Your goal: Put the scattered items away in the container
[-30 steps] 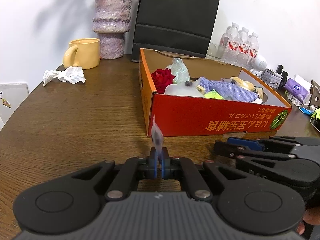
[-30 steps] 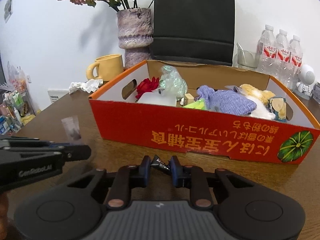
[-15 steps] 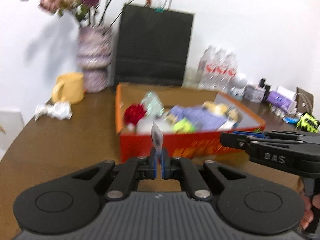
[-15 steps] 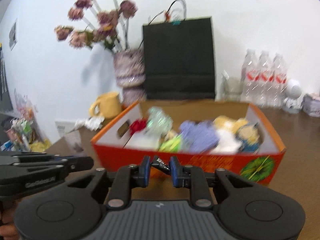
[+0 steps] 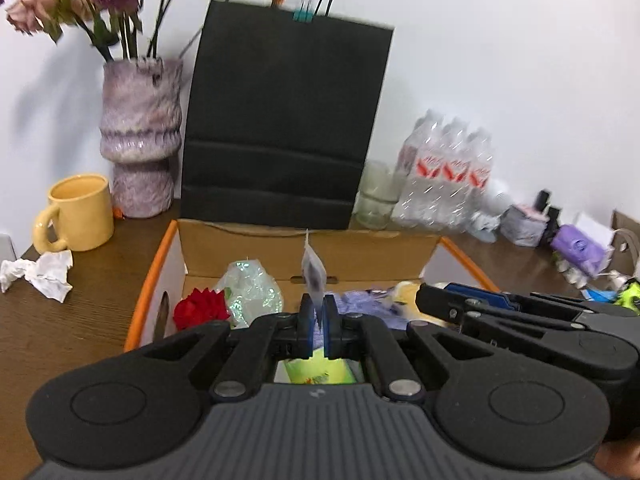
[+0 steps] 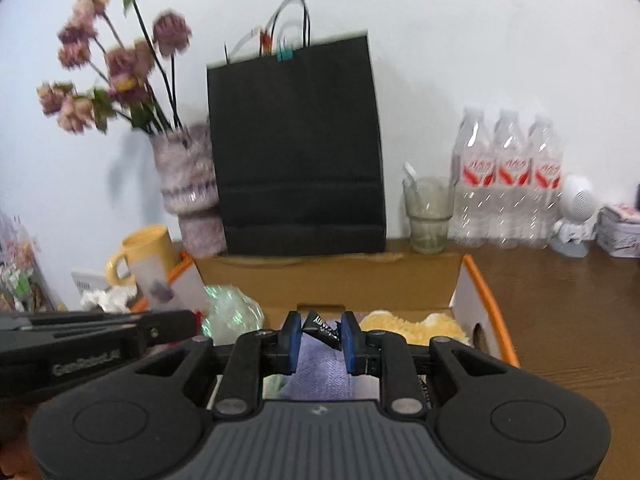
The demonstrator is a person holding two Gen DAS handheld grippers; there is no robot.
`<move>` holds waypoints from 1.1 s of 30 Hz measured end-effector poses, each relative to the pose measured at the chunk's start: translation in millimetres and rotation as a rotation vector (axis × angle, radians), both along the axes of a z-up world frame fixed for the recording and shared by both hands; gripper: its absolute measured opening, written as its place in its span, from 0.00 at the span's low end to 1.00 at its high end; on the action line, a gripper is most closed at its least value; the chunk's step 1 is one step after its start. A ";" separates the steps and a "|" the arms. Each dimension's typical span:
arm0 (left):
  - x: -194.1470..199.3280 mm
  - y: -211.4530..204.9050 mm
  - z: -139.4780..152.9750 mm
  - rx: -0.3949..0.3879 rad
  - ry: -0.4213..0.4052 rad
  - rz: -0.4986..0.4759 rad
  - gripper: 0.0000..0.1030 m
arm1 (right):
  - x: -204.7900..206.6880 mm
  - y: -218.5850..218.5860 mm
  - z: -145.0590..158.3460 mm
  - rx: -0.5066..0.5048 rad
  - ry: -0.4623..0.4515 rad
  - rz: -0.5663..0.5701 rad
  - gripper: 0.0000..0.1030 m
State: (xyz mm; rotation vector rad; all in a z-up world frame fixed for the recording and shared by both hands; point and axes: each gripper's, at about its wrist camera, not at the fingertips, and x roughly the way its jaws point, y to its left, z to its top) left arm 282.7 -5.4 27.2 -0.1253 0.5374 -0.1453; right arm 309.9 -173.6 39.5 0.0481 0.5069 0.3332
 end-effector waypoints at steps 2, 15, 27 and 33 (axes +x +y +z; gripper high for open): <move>10.8 -0.5 -8.2 0.018 0.019 0.004 0.05 | 11.1 2.3 -6.0 -0.014 0.017 0.006 0.19; 17.5 6.9 -14.5 0.087 0.015 0.135 0.66 | 19.3 2.1 -2.1 -0.057 0.027 0.003 0.79; 3.4 11.4 9.4 0.141 -0.032 0.189 1.00 | 15.2 -14.5 15.2 -0.035 0.065 -0.015 1.00; -2.0 9.2 11.8 0.140 -0.023 0.188 1.00 | 7.7 -12.8 20.4 -0.050 0.049 -0.023 1.00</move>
